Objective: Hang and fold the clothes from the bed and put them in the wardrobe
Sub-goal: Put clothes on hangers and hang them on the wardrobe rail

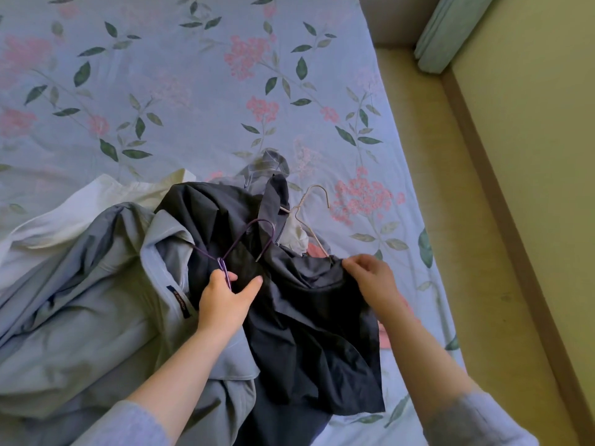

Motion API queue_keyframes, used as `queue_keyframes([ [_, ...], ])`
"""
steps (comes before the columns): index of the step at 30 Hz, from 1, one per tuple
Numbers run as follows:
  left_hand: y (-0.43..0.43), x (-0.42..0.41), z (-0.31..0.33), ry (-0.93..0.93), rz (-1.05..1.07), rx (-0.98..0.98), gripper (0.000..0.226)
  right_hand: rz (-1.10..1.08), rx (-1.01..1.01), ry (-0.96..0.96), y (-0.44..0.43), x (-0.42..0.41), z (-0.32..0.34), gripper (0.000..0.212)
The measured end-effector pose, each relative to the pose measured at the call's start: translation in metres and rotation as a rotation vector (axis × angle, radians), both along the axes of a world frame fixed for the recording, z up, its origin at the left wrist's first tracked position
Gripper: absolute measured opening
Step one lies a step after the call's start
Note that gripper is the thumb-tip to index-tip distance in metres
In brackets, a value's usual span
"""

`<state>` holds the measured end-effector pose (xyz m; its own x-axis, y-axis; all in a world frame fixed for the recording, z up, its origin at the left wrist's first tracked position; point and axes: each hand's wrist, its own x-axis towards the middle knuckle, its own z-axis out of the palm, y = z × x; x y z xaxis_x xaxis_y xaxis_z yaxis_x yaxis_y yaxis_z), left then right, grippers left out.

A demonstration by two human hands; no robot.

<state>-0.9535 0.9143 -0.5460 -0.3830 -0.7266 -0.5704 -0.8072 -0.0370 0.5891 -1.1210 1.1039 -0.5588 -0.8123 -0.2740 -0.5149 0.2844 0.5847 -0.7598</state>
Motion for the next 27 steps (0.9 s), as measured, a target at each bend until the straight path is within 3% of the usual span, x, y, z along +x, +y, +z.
queue_keyframes([
  [3,0.0,-0.002,-0.002,0.017,0.02,0.022,0.049,-0.214,-0.188,-0.267,-0.011,-0.016,-0.004,0.018],
  [6,-0.003,0.003,-0.003,0.023,0.022,0.043,0.052,-0.224,-0.128,-0.339,-0.026,-0.017,-0.02,0.023],
  [11,-0.007,-0.004,-0.008,0.065,0.003,0.043,0.053,0.101,0.011,-0.214,-0.049,-0.016,-0.034,0.032],
  [18,-0.006,0.011,-0.006,0.13,0.07,0.056,0.033,0.136,-0.1,-0.189,-0.039,0.011,-0.017,0.023],
  [27,-0.02,0.049,0.058,0.268,0.264,0.177,0.019,0.246,-0.151,-0.081,-0.062,0.064,0.086,0.035],
])
